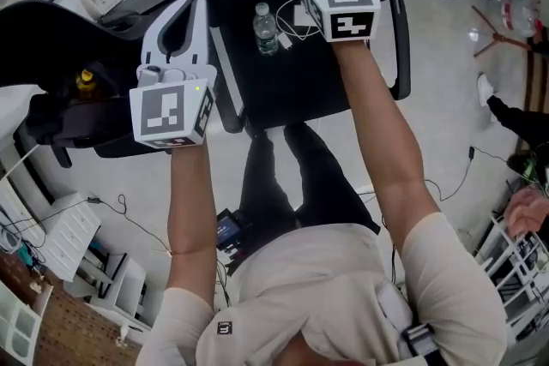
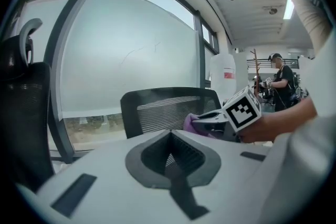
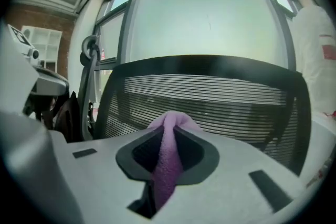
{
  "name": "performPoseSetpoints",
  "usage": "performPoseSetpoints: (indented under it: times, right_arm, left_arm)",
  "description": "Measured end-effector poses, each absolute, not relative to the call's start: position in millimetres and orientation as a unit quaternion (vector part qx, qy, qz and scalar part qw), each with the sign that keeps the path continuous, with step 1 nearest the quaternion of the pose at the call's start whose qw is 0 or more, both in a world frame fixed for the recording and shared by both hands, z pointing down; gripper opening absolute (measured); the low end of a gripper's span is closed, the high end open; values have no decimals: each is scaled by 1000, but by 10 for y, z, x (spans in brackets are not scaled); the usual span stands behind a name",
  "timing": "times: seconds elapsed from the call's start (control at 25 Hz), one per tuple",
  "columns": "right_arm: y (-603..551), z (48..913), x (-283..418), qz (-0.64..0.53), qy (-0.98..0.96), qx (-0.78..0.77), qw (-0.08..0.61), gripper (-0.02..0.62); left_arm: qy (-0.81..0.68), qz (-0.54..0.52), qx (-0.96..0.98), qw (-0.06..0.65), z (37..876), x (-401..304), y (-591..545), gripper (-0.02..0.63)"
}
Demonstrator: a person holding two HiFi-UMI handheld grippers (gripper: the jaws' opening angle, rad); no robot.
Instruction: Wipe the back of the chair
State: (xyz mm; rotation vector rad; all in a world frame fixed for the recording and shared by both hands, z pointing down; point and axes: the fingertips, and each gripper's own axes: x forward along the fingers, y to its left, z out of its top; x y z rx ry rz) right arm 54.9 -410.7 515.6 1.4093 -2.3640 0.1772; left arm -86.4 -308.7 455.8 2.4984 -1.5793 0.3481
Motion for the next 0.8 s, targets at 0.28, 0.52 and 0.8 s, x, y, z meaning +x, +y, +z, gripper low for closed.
performPoseSetpoints:
  times: [0.28,0.52,0.8]
  right_arm:
    - [-3786,5217,-742,42,-894,397,206,40]
    - [-3783,5220,-806,38,-892,399,211,40]
    - [-3832,5193,-549,36,-883,418,210,40]
  left_arm:
    - [-554,112,820,88,4575,-1343,-2909,8]
    - [-561,109,816,90,4575,-1511,-2869,8]
    - [-544,115,827,86,4574,-1274,-2938,8]
